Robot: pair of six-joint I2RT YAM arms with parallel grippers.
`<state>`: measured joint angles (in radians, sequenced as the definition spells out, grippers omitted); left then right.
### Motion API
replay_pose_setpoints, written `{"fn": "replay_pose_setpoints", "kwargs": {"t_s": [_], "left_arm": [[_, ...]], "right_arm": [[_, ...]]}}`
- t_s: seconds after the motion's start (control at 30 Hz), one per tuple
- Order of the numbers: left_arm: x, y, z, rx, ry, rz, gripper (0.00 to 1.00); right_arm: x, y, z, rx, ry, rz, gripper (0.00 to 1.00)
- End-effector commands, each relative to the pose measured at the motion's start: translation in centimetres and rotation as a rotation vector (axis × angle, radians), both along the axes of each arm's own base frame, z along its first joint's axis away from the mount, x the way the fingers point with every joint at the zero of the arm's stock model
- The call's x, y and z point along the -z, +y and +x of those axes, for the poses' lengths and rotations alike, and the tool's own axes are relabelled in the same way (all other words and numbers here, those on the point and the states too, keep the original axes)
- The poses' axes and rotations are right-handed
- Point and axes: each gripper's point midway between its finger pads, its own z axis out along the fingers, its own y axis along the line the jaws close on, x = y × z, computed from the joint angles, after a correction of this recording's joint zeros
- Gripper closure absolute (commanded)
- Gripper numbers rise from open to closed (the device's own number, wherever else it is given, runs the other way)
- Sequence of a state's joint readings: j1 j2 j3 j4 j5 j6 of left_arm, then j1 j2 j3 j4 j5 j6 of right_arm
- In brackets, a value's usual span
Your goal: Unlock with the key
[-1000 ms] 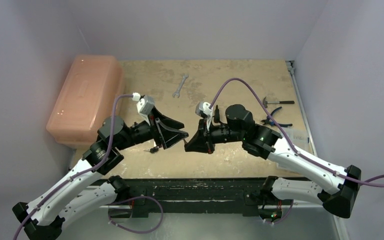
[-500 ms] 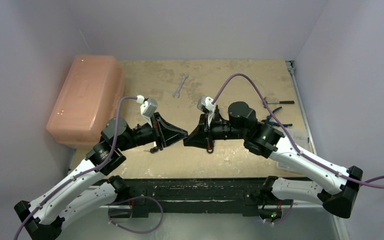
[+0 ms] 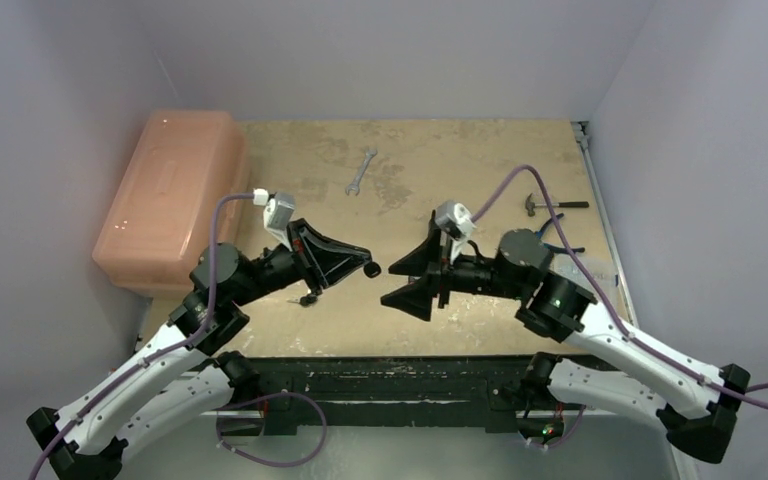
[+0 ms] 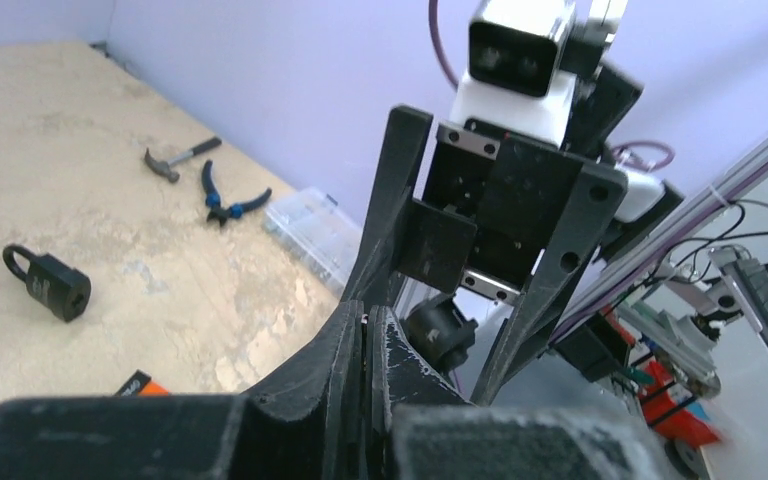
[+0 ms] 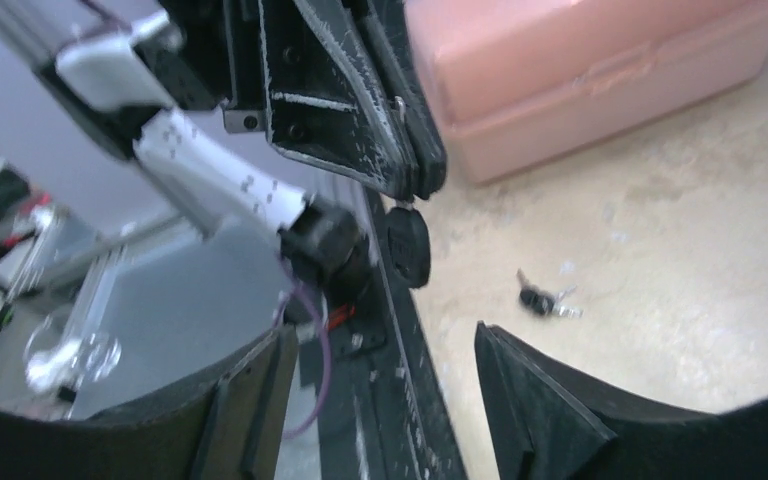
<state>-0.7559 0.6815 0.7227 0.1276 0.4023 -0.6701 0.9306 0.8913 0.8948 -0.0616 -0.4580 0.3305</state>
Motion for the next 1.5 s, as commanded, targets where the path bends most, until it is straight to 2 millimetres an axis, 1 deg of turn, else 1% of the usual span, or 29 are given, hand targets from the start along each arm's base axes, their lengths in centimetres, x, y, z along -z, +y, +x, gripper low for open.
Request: {"fn": "replay_pose_setpoints", "kwargs": {"t_s": [0.0, 0.03, 0.07, 0.1, 0.13, 0.23, 0.33, 0.43, 0.57, 0.77, 0.87, 1.0, 1.33, 1.47], "left_arm": [[-4.4, 0.9, 0.2, -0.049, -0.068, -0.149, 1.00], [-4.6, 0.9, 0.4, -0.057, -0.068, -0.162, 1.00], [-4.9, 1.0, 0.4, -0.061, -0.068, -0.178, 1.00], [-5.1, 1.0, 0.5, -0.063, -0.067, -0.194, 1.00], [-5.3, 1.0, 0.6, -0.063, -0.065, -0.208, 1.00], [-6.2, 0.7, 0.5, -0.043, -0.066, -0.256, 1.00], [-6.7, 0.3, 0.4, -0.005, -0.061, -0.307, 1.00], [-7.1, 0.1, 0.1, 0.030, -0.060, -0.364, 1.00], [-7.3, -0.1, 0.0, 0.053, -0.058, -0.413, 1.00], [-7.4, -0.3, 0.0, 0.084, -0.044, -0.464, 1.00], [-7.4, -0.3, 0.0, 0.086, -0.043, -0.475, 1.00], [-6.9, -0.5, 0.2, 0.086, -0.034, -0.473, 1.00], [-6.3, -1.0, 0.3, 0.123, -0.008, -0.504, 1.00], [-6.1, -1.0, 0.3, 0.131, -0.001, -0.522, 1.00]], "right_arm": [[-3.7, -1.7, 0.5, 0.114, -0.016, 0.242, 0.24], [-4.0, -2.0, 0.4, 0.121, -0.019, 0.284, 0.22], [-4.5, -2.6, 0.2, 0.133, -0.017, 0.331, 0.15], [-4.9, -3.0, 0.3, 0.152, -0.008, 0.369, 0.03], [-5.0, -3.5, 0.3, 0.168, 0.000, 0.398, 0.01], [-5.1, -4.2, 0.3, 0.189, -0.018, 0.456, 0.01], [-5.1, -4.3, -0.5, 0.149, -0.041, 0.503, 0.08], [-5.9, -5.2, -1.4, 0.117, -0.059, 0.615, 0.14], [-6.6, -6.2, -1.8, 0.107, -0.053, 0.742, 0.21], [-7.3, -6.6, -1.8, 0.094, -0.054, 0.833, 0.31], [-7.7, -6.6, -1.8, 0.093, -0.064, 0.848, 0.34], [-8.6, -6.1, -1.6, 0.082, -0.078, 0.846, 0.35], [-9.7, -4.8, 0.6, 0.159, -0.068, 0.802, 0.41], [-9.5, -4.1, 1.3, 0.176, -0.057, 0.766, 0.43]]}}
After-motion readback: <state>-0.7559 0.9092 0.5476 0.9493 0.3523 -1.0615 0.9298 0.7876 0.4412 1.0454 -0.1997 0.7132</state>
